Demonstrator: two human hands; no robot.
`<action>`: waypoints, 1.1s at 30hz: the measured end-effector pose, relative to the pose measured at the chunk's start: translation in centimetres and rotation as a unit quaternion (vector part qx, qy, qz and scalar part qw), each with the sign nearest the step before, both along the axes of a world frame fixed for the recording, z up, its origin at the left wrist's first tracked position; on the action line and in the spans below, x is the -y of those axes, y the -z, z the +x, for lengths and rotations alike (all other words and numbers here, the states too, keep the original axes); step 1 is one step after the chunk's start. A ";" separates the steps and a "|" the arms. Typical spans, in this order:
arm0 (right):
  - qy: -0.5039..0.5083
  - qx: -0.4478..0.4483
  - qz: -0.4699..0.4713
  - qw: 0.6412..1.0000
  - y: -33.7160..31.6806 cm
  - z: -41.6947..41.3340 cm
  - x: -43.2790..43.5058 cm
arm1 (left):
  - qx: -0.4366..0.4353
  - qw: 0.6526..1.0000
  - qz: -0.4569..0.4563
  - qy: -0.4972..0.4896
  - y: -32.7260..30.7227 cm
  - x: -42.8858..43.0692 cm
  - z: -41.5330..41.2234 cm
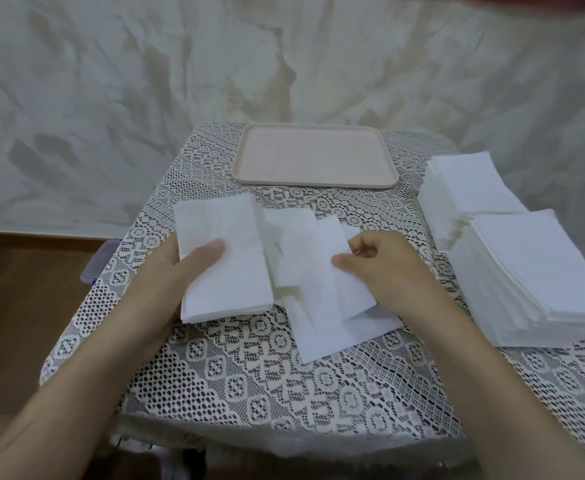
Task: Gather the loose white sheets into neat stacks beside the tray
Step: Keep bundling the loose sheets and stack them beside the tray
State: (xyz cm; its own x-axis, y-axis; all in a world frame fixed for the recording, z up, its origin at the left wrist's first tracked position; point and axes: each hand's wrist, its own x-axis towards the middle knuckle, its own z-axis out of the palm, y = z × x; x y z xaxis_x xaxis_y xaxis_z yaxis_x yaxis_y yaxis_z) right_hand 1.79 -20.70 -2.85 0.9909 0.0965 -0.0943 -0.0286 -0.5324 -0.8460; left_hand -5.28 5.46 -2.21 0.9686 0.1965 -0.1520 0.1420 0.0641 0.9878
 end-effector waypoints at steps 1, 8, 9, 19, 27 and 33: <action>0.016 0.012 0.002 1.000 0.0 0.2 -0.3 | 0.001 1.000 -0.003 0.000 0.0 0.0 0.0; -0.004 -0.002 -0.003 1.000 0.4 0.2 -3.0 | 0.013 1.000 -0.004 0.002 0.1 0.1 0.1; -0.007 -0.005 0.002 1.000 0.3 0.3 -3.2 | 0.013 1.000 -0.005 0.003 0.1 0.1 0.1; -0.011 -0.026 0.049 0.998 -0.2 -0.3 -2.3 | -0.001 1.000 -0.003 0.006 -0.1 0.0 0.1; 0.005 -0.017 0.068 0.998 0.0 -0.6 -3.7 | 0.001 1.000 -0.016 0.009 -0.2 0.0 0.0; -0.022 -0.005 0.008 1.000 -0.7 -0.2 -1.1 | 0.005 1.000 -0.029 0.009 -0.6 -0.5 0.1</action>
State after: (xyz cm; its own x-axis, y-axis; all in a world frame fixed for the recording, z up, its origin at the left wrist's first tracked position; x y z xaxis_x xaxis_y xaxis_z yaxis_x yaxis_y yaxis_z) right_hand 1.63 -19.61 -2.11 0.9846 0.1423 -0.1015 -0.0131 -0.5190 -0.8547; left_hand -5.22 5.97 -1.61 0.9734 0.1705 -0.1529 0.1335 0.1198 0.9838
